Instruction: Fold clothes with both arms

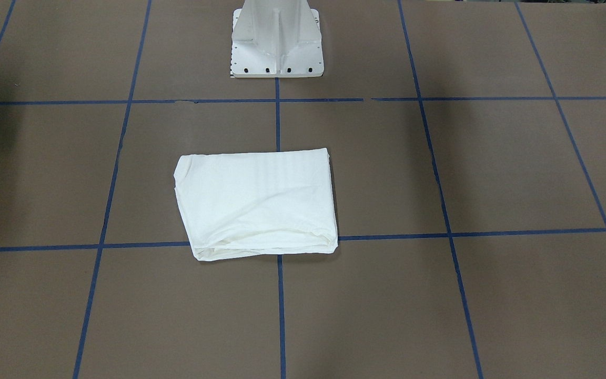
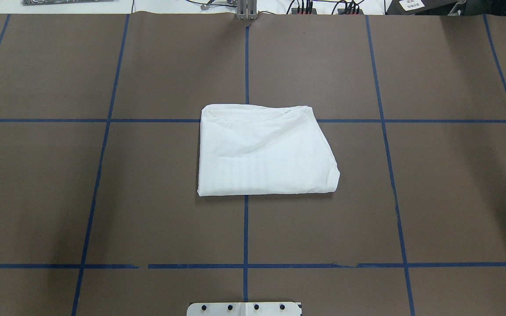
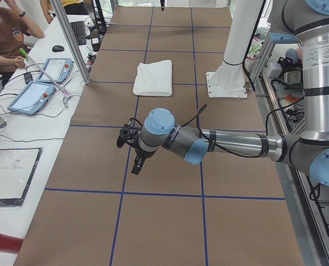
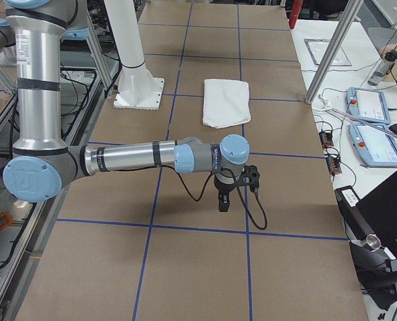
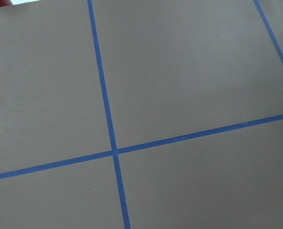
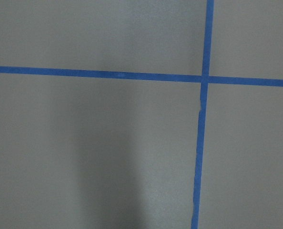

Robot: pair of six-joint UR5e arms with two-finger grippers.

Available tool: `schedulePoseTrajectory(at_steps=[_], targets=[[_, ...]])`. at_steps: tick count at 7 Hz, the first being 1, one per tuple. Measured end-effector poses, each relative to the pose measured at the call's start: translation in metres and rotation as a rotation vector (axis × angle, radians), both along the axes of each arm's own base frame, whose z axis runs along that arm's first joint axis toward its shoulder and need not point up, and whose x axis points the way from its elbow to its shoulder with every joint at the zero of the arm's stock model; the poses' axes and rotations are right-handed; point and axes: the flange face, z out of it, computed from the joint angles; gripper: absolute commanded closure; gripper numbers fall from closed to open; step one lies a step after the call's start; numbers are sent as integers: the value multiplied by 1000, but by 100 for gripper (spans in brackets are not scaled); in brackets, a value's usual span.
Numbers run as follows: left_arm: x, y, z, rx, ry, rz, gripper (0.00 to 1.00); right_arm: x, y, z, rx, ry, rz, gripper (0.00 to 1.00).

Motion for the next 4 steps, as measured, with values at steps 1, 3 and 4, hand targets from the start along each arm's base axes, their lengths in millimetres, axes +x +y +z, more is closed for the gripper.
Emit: schedulePoseTrajectory(at_steps=[1, 3, 4], targets=[[0, -1, -2, 4, 0, 0, 0, -1, -1, -1, 10, -8, 0, 0], [0, -1, -3, 7, 1, 0, 0, -1, -2, -2, 19, -12, 0, 0], [0, -1, -2, 7, 1, 1, 0, -1, -2, -4, 24, -14, 0, 0]])
